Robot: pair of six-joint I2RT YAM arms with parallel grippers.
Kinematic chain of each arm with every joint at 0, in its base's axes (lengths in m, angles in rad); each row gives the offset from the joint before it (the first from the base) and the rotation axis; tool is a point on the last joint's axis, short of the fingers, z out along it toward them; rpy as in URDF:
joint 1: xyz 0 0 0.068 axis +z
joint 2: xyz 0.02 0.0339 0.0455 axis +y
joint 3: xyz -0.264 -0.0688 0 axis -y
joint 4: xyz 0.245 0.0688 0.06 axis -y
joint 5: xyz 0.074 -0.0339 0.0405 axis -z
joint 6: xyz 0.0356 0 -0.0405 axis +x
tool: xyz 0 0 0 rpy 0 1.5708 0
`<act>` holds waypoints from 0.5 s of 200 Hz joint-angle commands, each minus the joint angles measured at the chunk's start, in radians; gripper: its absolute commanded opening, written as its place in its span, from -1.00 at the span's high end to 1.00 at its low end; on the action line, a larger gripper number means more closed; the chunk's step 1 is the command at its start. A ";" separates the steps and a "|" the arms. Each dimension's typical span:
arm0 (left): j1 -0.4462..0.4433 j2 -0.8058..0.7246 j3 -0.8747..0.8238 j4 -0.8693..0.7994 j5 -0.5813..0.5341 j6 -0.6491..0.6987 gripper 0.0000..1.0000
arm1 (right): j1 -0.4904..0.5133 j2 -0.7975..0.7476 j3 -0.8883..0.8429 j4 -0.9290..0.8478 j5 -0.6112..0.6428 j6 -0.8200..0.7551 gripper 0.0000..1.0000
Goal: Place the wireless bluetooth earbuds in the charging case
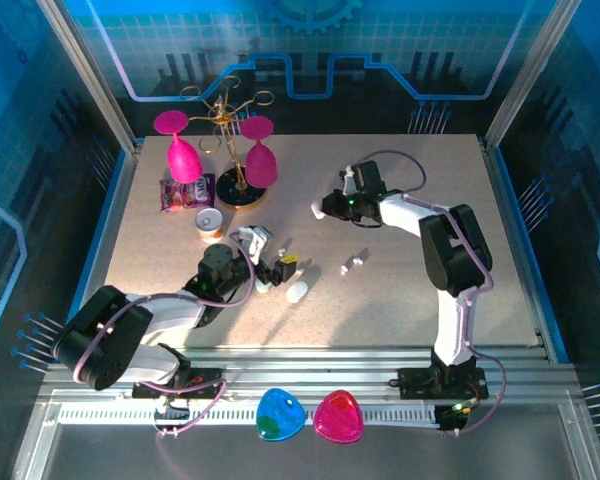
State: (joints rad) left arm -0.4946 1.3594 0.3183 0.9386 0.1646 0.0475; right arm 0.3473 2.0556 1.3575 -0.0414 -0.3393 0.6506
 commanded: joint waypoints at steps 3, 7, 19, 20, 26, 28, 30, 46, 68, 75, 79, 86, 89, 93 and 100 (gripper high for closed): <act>-0.005 -0.044 0.008 -0.114 -0.034 0.038 -0.99 | -0.016 0.086 0.086 0.038 -0.042 0.076 0.67; -0.006 -0.047 0.009 -0.117 -0.035 0.040 -0.99 | -0.018 0.097 0.094 0.036 -0.039 0.078 0.67; -0.007 -0.052 0.009 -0.123 -0.035 0.041 -0.99 | -0.024 0.119 0.107 0.035 -0.030 0.084 0.65; -0.006 -0.052 0.009 -0.124 -0.035 0.041 -0.99 | -0.025 0.119 0.108 0.036 -0.030 0.085 0.65; -0.006 -0.054 0.010 -0.127 -0.031 0.041 -0.99 | -0.029 0.127 0.112 0.038 -0.035 0.089 0.64; -0.006 -0.053 0.010 -0.128 -0.031 0.041 -0.99 | -0.030 0.128 0.111 0.041 -0.037 0.091 0.63; -0.006 -0.054 0.010 -0.129 -0.031 0.041 -0.99 | -0.030 0.129 0.110 0.045 -0.040 0.092 0.63; -0.006 -0.057 0.017 -0.150 -0.020 0.053 -0.99 | -0.040 0.120 0.097 0.057 -0.056 0.096 0.49; -0.006 -0.060 0.026 -0.164 -0.014 0.058 -0.99 | -0.059 0.064 0.059 0.043 -0.035 0.062 0.14; -0.009 -0.062 0.031 -0.176 -0.013 0.059 -0.99 | -0.065 0.039 0.043 0.032 -0.026 0.047 0.05; -0.010 -0.065 0.033 -0.184 -0.013 0.061 -0.99 | -0.069 0.025 0.033 0.027 -0.018 0.038 -0.01; -0.020 -0.070 0.037 -0.203 -0.018 0.071 -0.99 | -0.075 -0.006 0.009 0.022 -0.007 0.023 -0.10; -0.024 -0.073 0.039 -0.215 -0.021 0.078 -0.98 | -0.078 -0.020 0.000 0.022 -0.003 0.013 -0.12; -0.034 -0.078 0.042 -0.235 -0.025 0.090 -0.99 | -0.081 -0.039 -0.014 0.021 0.002 0.002 -0.17; -0.049 -0.088 0.045 -0.267 -0.030 0.106 -0.99 | -0.083 -0.075 -0.044 0.025 0.008 -0.021 -0.23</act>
State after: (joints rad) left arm -0.5072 1.3125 0.3225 0.7639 0.1486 0.0902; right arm 0.2913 2.1193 1.3811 -0.0097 -0.3626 0.6998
